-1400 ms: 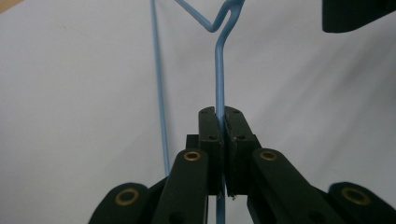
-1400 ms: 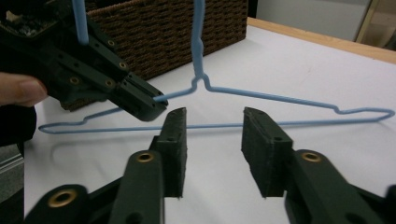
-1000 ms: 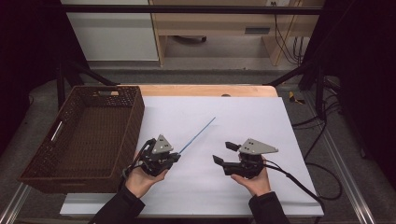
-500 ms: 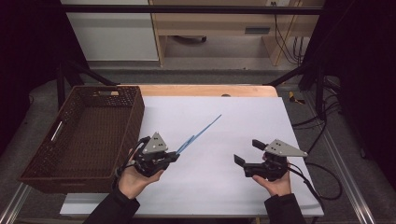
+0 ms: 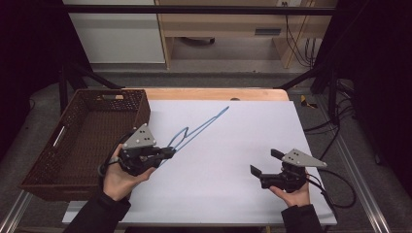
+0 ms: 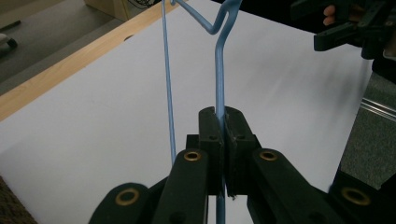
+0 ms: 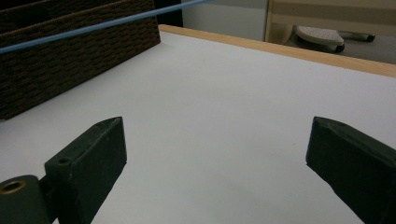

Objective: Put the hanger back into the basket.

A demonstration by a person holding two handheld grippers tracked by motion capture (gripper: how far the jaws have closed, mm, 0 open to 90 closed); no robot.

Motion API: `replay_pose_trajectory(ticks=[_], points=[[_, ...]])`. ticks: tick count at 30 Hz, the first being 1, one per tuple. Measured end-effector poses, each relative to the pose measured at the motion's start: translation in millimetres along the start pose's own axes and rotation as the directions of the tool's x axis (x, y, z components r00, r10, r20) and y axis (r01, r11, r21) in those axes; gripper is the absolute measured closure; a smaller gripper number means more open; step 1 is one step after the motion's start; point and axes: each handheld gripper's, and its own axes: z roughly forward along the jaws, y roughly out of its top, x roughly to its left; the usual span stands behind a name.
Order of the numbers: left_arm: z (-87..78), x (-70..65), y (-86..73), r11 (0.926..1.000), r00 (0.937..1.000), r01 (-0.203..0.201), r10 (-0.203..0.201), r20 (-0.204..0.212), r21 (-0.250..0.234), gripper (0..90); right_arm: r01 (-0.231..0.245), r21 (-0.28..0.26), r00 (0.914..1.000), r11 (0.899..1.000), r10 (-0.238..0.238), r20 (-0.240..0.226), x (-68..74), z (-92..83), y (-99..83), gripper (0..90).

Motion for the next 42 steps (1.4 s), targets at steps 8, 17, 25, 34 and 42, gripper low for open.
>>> replay_pose_trajectory(ticks=[8, 17, 25, 34, 42], points=[[-23.0, 19.2, 12.8, 0.9999, 0.9996, -0.01, 0.01, 0.025, -0.002, 87.3, 0.007, -0.003, 1.0, 1.0, -0.007, 0.005, -1.7, -3.7, 0.7, 5.3], [-49.4, 49.6, 21.1, 0.9999, 0.9997, 0.012, -0.012, 0.021, 0.007, 87.3, 0.004, -0.001, 1.0, 1.0, -0.004, 0.005, -2.0, -3.7, 0.8, 5.1], [-73.6, 72.7, 20.5, 0.9992, 0.999, 0.036, -0.037, -0.025, -0.017, 87.3, 0.004, -0.003, 0.9999, 1.0, -0.004, 0.009, -2.3, -3.6, 0.9, 4.9], [-97.8, 106.5, 4.0, 0.9974, 0.9951, 0.069, -0.07, -0.07, -0.02, 87.3, 0.009, -0.001, 0.9999, 1.0, -0.009, 0.014, -2.9, -4.3, 1.3, 4.7], [-115.2, 131.5, -15.7, 0.9955, 0.9906, 0.091, -0.093, -0.1, -0.028, 87.3, 0.012, 0.005, 0.9998, 1.0, -0.012, 0.013, -2.6, -3.4, 0.9, 4.5]])
